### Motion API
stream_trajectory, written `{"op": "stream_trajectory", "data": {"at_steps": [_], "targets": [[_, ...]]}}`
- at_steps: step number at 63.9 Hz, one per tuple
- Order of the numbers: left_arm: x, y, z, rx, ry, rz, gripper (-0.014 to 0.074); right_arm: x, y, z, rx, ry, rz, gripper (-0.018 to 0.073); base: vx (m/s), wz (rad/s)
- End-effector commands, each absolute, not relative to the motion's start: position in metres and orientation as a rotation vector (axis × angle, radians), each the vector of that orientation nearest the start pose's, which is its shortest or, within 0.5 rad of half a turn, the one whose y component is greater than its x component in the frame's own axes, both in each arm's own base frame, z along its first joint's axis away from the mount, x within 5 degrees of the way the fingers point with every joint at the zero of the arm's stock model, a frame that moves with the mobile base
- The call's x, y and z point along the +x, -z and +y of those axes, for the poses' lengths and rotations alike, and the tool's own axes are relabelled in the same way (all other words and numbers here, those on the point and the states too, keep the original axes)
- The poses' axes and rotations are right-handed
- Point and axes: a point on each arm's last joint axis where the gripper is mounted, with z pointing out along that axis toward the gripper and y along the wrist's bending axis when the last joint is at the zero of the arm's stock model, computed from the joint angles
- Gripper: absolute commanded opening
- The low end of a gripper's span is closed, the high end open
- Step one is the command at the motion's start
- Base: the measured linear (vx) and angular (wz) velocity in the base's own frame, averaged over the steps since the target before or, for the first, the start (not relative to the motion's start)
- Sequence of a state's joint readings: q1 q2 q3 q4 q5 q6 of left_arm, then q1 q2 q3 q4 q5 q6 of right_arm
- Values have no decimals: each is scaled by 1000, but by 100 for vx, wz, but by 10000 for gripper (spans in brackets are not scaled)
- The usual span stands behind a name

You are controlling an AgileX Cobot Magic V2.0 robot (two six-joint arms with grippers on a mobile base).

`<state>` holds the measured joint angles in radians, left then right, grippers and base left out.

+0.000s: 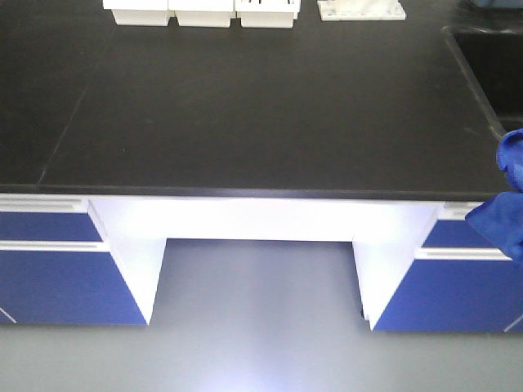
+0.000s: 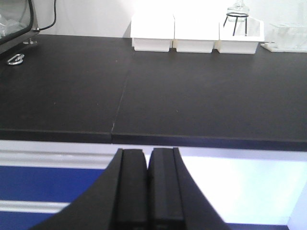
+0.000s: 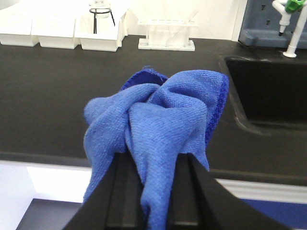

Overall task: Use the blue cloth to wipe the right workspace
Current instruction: 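Hold the cloth in the right gripper while the base drives to another bench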

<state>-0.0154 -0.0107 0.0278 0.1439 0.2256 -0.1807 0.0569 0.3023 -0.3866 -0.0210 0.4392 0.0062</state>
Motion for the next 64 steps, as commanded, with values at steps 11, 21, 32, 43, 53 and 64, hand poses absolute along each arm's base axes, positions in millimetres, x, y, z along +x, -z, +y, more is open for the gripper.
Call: {"op": "stream_trajectory", "data": {"at_steps": [11, 21, 32, 43, 53, 64], "targets": [[56, -182, 1, -45, 25, 1659, -6, 75, -301, 3, -65, -16, 1732, -4, -31, -6], [56, -182, 1, -45, 25, 1659, -6, 75, -301, 3, -65, -16, 1732, -4, -34, -4], [56, -182, 1, -45, 25, 1659, -6, 75, -301, 3, -65, -16, 1732, -4, -37, -2], [56, -182, 1, -45, 25, 1659, -6, 75, -301, 3, -65, -16, 1732, -4, -39, 0], [56, -182, 1, -45, 25, 1659, -6, 75, -301, 3, -65, -16, 1732, -4, -39, 1], [56, -182, 1, -45, 25, 1659, -6, 75, -301, 3, -65, -16, 1732, -4, -40, 1]]}}
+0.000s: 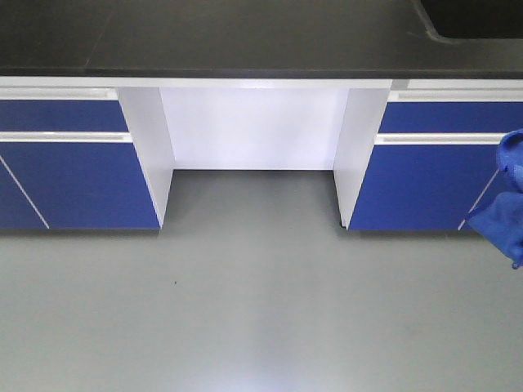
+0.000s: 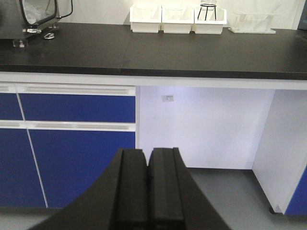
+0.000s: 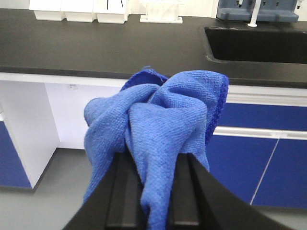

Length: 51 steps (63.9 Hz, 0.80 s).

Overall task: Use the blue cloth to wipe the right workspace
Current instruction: 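Hold the cloth in the right gripper while the base drives to another bench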

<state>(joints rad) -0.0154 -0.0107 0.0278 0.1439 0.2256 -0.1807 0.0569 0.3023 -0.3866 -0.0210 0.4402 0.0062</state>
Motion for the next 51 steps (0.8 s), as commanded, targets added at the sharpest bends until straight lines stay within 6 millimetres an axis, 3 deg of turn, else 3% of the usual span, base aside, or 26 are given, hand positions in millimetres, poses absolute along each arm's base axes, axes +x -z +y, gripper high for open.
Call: {"op": "stream_trajectory", "data": {"at_steps": [1, 28, 51], "targets": [[56, -182, 1, -45, 25, 1659, -6, 75, -301, 3, -65, -16, 1732, -4, -40, 0], [56, -182, 1, -45, 25, 1659, -6, 75, -301, 3, -65, -16, 1732, -4, -35, -12], [56, -182, 1, -45, 25, 1659, -6, 75, -301, 3, -65, -16, 1732, -4, -22, -66]]}}
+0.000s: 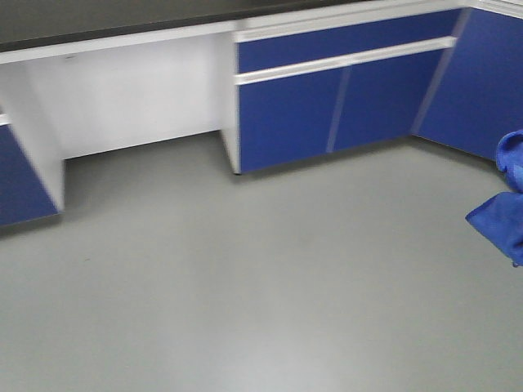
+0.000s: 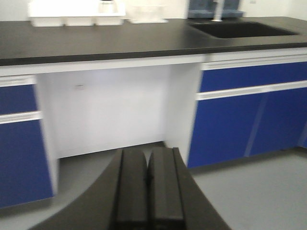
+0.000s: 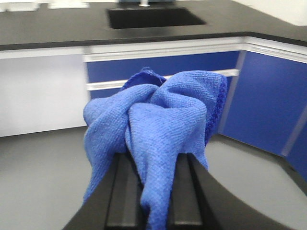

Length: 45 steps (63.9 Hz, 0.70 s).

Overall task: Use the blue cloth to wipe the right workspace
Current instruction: 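Hold the cloth in the right gripper while the base drives to another bench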

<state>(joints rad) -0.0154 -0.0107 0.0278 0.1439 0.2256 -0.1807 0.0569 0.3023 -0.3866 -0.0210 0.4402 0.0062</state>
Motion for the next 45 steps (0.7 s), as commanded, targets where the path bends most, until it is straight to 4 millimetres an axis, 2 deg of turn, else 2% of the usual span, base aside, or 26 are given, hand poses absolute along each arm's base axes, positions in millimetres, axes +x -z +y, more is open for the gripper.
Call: {"op": "stream_trajectory", "data": {"at_steps": [1, 45], "targets": [[56, -182, 1, -45, 25, 1659, -6, 75, -301, 3, -65, -16, 1732, -4, -17, -85], [56, -182, 1, -45, 25, 1659, -6, 75, -301, 3, -65, -16, 1732, -4, -11, -90]]}}
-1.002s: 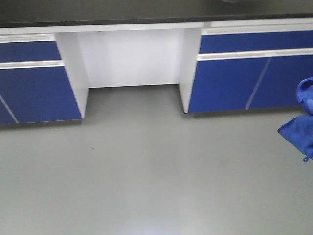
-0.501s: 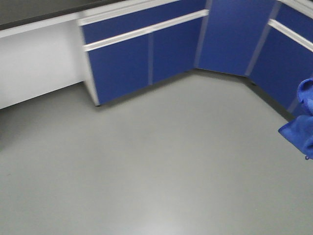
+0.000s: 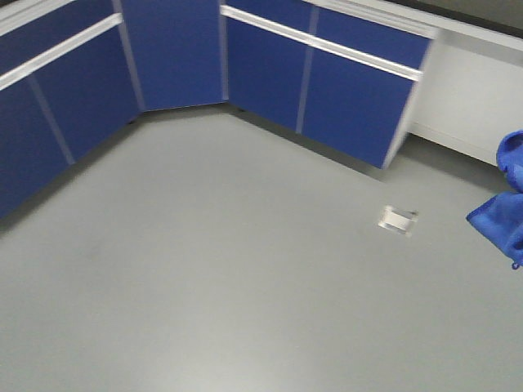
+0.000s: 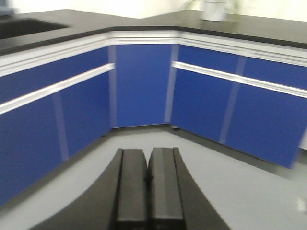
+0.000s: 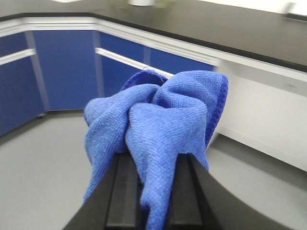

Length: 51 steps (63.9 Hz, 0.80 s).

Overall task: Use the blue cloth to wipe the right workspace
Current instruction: 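Hold the cloth in the right gripper while the base drives to another bench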

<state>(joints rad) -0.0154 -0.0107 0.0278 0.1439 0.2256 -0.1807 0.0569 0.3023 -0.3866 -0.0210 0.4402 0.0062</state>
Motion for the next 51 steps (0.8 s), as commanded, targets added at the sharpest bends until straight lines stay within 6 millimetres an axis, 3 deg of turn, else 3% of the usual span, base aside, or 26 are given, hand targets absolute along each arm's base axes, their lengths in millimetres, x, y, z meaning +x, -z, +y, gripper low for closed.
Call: {"op": "stream_trajectory", "data": {"at_steps": [1, 51], "targets": [[56, -182, 1, -45, 25, 1659, -6, 75, -301, 3, -65, -16, 1732, -4, -2, -76], [56, -182, 1, -45, 25, 1659, -6, 75, -301, 3, -65, -16, 1732, -4, 5, -56]]}}
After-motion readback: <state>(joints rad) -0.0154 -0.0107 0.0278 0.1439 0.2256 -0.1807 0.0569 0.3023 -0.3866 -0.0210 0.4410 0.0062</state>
